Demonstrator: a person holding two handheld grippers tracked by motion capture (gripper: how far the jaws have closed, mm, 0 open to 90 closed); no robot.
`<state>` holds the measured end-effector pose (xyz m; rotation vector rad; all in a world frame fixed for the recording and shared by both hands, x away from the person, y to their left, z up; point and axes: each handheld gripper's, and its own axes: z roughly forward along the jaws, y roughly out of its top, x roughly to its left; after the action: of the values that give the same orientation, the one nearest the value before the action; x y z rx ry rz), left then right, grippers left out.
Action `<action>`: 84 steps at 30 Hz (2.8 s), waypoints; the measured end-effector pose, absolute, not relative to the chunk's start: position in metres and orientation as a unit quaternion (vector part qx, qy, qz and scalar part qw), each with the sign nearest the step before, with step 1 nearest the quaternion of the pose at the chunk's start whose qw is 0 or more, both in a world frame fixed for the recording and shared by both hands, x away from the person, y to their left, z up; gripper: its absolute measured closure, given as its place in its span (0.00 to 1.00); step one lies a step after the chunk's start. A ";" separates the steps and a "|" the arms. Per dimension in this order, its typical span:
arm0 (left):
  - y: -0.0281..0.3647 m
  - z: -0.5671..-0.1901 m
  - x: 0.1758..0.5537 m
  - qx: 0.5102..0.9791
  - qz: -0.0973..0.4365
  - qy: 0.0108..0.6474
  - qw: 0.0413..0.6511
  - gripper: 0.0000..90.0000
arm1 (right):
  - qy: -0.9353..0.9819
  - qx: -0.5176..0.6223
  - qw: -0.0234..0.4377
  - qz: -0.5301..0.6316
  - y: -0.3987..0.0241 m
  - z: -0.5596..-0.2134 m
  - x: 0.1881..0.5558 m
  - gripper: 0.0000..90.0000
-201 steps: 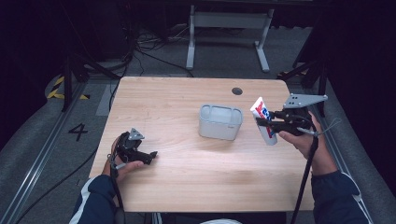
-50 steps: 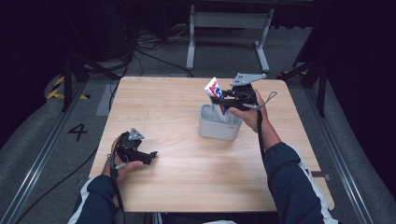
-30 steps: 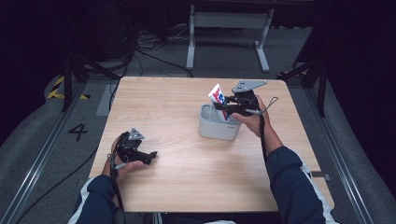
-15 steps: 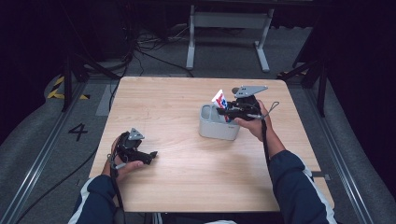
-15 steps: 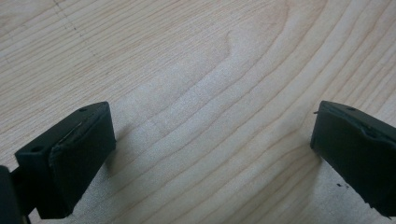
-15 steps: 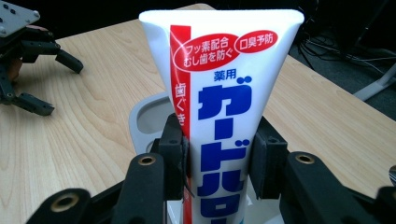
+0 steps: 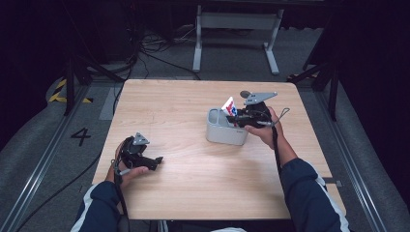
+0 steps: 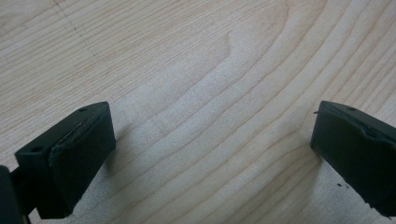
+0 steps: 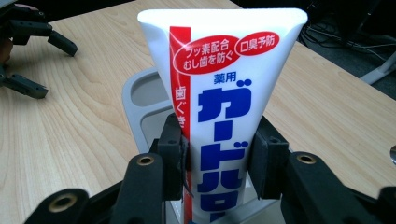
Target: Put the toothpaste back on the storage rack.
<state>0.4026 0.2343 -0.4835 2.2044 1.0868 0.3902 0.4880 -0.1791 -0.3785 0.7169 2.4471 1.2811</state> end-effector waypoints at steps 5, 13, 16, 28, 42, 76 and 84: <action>0.234 -0.483 0.403 0.839 0.148 0.414 0.321 0.00 | 0.848 0.251 0.144 0.444 -0.181 -0.378 0.487 0.69; 0.234 -0.483 0.403 0.839 0.148 0.414 0.321 0.00 | 0.847 0.253 0.151 0.443 -0.182 -0.378 0.485 0.67; 0.234 -0.484 0.403 0.838 0.149 0.415 0.321 0.00 | 0.848 0.250 0.149 0.443 -0.181 -0.379 0.484 0.67; 0.235 -0.483 0.404 0.840 0.155 0.411 0.320 0.00 | 0.846 0.255 0.159 0.441 -0.184 -0.378 0.478 0.58; 0.235 -0.483 0.404 0.840 0.155 0.411 0.320 0.00 | 0.850 0.259 0.185 0.420 -0.193 -0.368 0.466 0.46; 0.235 -0.483 0.404 0.840 0.155 0.409 0.320 0.00 | 0.865 0.252 0.235 0.365 -0.261 -0.372 0.416 0.39; 0.235 -0.483 0.404 0.840 0.155 0.410 0.320 0.00 | 0.868 0.266 0.239 0.344 -0.286 -0.388 0.406 0.37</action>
<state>0.4037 0.2346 -0.4833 2.2084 1.0773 0.4080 0.4055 -0.2859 -0.3882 0.7279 2.3770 0.9413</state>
